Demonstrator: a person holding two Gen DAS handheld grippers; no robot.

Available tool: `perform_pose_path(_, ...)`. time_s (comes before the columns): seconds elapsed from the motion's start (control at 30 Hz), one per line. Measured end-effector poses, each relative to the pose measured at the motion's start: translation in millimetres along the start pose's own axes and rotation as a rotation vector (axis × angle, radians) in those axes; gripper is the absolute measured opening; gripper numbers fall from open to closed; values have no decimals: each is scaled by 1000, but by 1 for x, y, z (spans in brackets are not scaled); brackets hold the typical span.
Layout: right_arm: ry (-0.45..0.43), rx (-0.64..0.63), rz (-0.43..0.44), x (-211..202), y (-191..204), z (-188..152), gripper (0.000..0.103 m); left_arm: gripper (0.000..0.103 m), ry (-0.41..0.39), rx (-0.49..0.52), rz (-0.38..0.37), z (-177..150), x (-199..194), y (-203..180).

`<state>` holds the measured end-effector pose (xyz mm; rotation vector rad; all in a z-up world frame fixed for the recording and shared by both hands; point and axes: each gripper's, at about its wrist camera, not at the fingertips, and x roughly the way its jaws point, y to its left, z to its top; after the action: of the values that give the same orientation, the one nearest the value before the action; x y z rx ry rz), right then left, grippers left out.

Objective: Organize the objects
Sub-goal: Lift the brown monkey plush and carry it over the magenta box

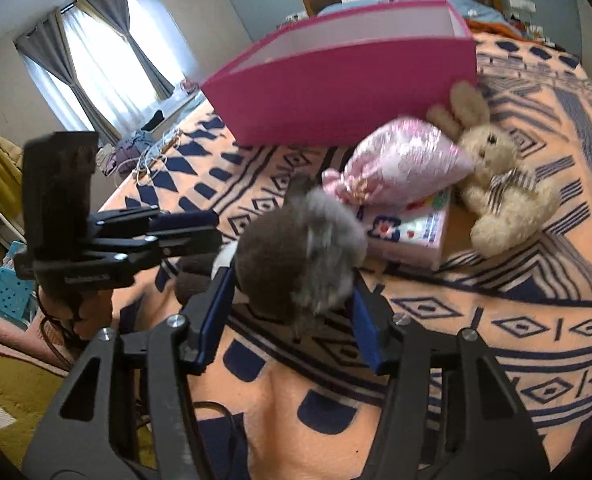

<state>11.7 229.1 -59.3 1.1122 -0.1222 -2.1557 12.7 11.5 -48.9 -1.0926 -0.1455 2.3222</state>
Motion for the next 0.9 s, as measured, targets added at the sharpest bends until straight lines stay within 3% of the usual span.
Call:
perform_pose_path(0.1,-16,7,-14,-2,-4,2,59,44,-3,13,-27,-3,-6,-2)
perform_pose_path(0.2,-51,18,-27,-9,-9,8,66,53,7,45,-36,-6,-7,-7)
perform_pose_path(0.3,-64,1,-32,-10,-9,15,67,55,34,75,-51,-11,-2,-14)
perform_pose_path(0.5,-48,-36,-6,4,-3,23,66,58,69,126,-13,-17,11,-25)
perform_pose_path(0.57,-35,-47,-19,7,-1,21,57,54,72,114,-7,-16,13,-24)
perform_pose_path(0.6,-31,-43,-22,8,-2,20,57,43,72,105,0,-15,13,-23)
perform_pose_path(0.73,-44,-3,1,0,-6,16,54,32,55,65,-36,-8,6,-17)
perform_pose_path(0.9,-87,31,31,-11,-3,17,52,32,1,55,-63,1,-9,-17)
